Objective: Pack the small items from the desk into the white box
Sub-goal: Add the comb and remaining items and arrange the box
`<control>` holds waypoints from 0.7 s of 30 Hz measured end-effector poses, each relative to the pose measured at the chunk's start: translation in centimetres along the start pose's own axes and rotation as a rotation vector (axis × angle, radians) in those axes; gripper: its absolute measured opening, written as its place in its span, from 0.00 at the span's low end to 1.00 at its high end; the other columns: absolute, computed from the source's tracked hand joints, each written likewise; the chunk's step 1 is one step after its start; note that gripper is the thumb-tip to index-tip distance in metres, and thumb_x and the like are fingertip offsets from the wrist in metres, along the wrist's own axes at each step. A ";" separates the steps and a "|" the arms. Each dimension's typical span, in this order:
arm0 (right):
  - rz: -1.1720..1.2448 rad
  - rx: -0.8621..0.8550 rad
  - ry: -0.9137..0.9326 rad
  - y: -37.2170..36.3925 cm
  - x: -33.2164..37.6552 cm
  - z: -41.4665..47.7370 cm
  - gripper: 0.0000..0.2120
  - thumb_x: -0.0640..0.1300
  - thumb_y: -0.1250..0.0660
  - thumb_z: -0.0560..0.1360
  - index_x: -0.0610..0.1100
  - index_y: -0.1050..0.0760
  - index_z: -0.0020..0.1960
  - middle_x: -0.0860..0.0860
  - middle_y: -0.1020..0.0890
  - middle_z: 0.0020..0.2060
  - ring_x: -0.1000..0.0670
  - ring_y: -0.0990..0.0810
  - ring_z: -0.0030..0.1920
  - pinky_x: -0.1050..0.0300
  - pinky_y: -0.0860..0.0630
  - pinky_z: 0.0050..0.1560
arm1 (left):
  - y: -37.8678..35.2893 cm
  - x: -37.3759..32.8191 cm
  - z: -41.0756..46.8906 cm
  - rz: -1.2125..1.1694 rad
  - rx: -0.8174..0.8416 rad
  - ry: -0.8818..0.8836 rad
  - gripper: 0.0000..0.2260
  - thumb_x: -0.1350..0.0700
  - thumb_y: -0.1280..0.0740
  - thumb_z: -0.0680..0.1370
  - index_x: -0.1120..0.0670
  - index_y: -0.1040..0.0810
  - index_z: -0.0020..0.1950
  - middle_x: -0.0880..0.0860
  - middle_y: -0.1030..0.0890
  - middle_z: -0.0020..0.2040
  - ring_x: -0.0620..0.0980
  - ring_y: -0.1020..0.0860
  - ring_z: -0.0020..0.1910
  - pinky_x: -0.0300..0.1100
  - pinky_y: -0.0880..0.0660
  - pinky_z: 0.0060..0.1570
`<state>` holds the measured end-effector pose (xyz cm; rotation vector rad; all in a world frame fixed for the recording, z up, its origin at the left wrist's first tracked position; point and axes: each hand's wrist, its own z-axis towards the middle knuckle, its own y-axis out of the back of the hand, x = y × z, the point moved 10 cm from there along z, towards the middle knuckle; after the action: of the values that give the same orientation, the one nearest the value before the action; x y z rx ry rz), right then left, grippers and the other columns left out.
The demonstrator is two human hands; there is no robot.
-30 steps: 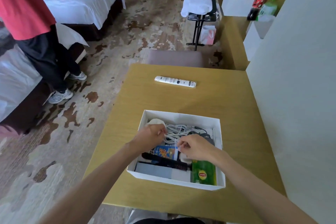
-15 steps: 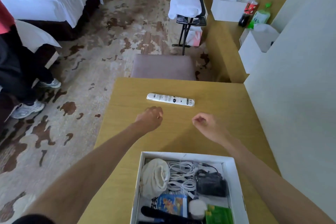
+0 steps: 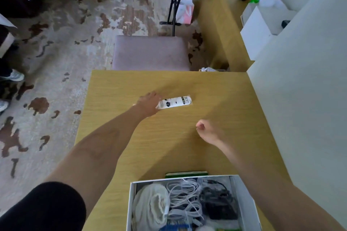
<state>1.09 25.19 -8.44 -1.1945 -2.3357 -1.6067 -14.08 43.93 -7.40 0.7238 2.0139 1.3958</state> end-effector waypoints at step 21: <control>-0.533 -0.305 0.624 5.6 9.6 -11.6 0.06 0.41 0.36 0.79 0.40 0.23 0.53 0.48 0.20 0.44 0.51 0.22 0.38 0.58 0.23 0.38 | 6.2 -8.7 -17.5 -0.457 -0.194 -0.122 0.17 0.56 0.31 0.75 0.55 0.26 0.64 0.54 0.22 0.58 0.53 0.23 0.55 0.47 0.26 0.54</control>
<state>-6.26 21.95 5.45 -0.0078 -2.1119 -2.1421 -20.06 28.57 4.79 0.2344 1.7734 1.2171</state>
